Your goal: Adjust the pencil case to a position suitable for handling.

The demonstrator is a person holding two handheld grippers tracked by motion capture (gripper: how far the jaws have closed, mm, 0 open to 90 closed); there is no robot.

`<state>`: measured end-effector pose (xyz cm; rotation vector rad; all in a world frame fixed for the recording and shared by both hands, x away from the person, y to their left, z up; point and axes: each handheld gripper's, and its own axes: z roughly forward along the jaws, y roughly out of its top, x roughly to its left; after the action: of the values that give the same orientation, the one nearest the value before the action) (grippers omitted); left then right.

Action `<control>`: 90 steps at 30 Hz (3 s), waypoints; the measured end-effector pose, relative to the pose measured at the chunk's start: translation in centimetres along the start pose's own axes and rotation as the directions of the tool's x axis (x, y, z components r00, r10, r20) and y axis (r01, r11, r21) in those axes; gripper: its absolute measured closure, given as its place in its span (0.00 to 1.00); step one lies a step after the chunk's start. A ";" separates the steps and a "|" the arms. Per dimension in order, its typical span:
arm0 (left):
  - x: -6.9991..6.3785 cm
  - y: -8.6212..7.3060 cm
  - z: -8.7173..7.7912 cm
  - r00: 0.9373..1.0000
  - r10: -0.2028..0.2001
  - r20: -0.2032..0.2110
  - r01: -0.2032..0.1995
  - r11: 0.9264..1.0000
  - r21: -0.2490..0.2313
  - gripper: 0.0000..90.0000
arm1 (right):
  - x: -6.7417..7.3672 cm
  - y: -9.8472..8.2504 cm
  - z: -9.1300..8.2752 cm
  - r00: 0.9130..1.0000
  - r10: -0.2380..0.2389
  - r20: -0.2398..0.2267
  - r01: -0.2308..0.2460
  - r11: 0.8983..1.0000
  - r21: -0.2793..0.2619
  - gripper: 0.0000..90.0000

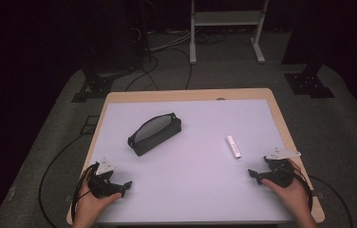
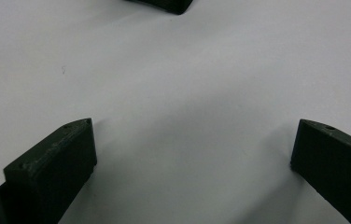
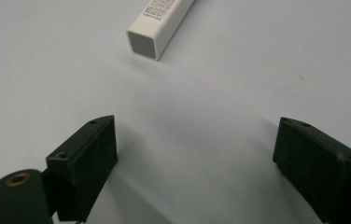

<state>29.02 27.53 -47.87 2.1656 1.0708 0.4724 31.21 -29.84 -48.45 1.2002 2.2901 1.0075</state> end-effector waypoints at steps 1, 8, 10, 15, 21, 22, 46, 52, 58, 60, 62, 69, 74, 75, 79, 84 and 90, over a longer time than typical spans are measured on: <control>0.0 0.0 0.0 1.000 -0.001 0.001 0.001 1.000 0.000 0.00 | 0.0 0.0 0.0 1.000 0.000 0.000 0.000 1.000 0.000 0.14; 0.0 0.0 -0.1 1.000 -0.007 0.001 0.007 1.000 -0.005 0.00 | 0.0 0.0 0.0 1.000 0.000 0.000 0.000 1.000 -0.001 0.14; 0.0 0.1 -0.1 1.000 0.000 0.000 0.000 1.000 0.002 0.00 | 0.0 0.0 0.0 1.000 0.000 0.000 0.000 1.000 -0.001 0.14; 0.0 0.0 -0.4 1.000 0.002 0.014 -0.002 1.000 -0.014 0.08 | 0.0 0.0 0.0 1.000 0.000 0.000 0.000 1.000 -0.001 0.14; -0.1 -0.2 -0.8 0.999 -0.011 0.049 0.013 0.999 -0.034 0.15 | 0.0 0.0 0.0 1.000 0.002 -0.002 -0.002 1.000 0.000 0.14; -0.2 -0.1 -1.0 0.999 -0.004 0.042 0.005 0.999 -0.037 0.16 | 0.0 0.0 0.0 1.000 0.003 -0.002 -0.003 1.000 0.000 0.14; -0.8 3.2 -1.8 0.992 0.029 0.124 -0.015 0.994 -0.110 0.38 | 0.0 0.0 0.0 1.000 0.002 -0.001 -0.002 1.000 -0.001 0.14; -0.5 3.9 -1.9 0.990 0.020 0.139 -0.003 0.993 -0.119 0.44 | 0.0 0.0 0.0 1.000 0.002 -0.001 -0.002 1.000 -0.001 0.14; -0.1 4.8 -1.8 0.989 0.026 0.147 -0.005 0.991 -0.137 0.48 | 0.0 0.0 0.0 1.000 0.001 -0.001 -0.001 1.000 -0.001 0.14; 0.0 5.1 -1.8 0.988 0.027 0.151 -0.004 0.989 -0.147 0.50 | 0.0 0.0 0.0 1.000 0.001 -0.001 -0.001 1.000 -0.001 0.14; 0.0 5.4 -1.8 0.988 0.031 0.150 -0.009 0.989 -0.149 0.52 | 0.0 0.0 0.0 1.000 0.001 -0.001 -0.001 1.000 -0.001 0.14; 0.0 6.5 -1.8 0.989 0.049 0.142 -0.027 0.987 -0.156 0.54 | 0.0 0.0 0.0 1.000 0.002 -0.001 -0.002 1.000 0.000 0.14; -0.1 7.2 -1.7 0.987 0.058 0.153 -0.032 0.985 -0.171 0.54 | 0.0 0.0 0.0 1.000 0.001 -0.001 -0.001 1.000 -0.001 0.14; -0.1 7.3 -1.7 0.987 0.063 0.151 -0.036 0.984 -0.173 0.54 | 0.0 0.0 0.0 1.000 0.001 -0.001 -0.001 1.000 -0.001 0.14; -0.4 8.1 -1.7 0.984 0.082 0.159 -0.052 0.982 -0.180 0.55 | 0.0 0.0 0.0 1.000 0.002 0.000 -0.002 1.000 -0.001 0.14; -0.7 9.1 -1.6 0.981 0.099 0.168 -0.066 0.980 -0.189 0.55 | 0.0 0.0 0.0 1.000 0.002 0.000 -0.002 1.000 -0.001 0.14; -0.9 10.7 -1.4 0.977 0.119 0.175 -0.082 0.976 -0.204 0.55 | 0.0 0.0 0.0 1.000 0.002 -0.001 -0.002 1.000 -0.001 0.14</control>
<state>33.71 22.67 -39.40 2.0497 0.7817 0.3940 31.20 -29.86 -48.46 1.2027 2.2893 1.0094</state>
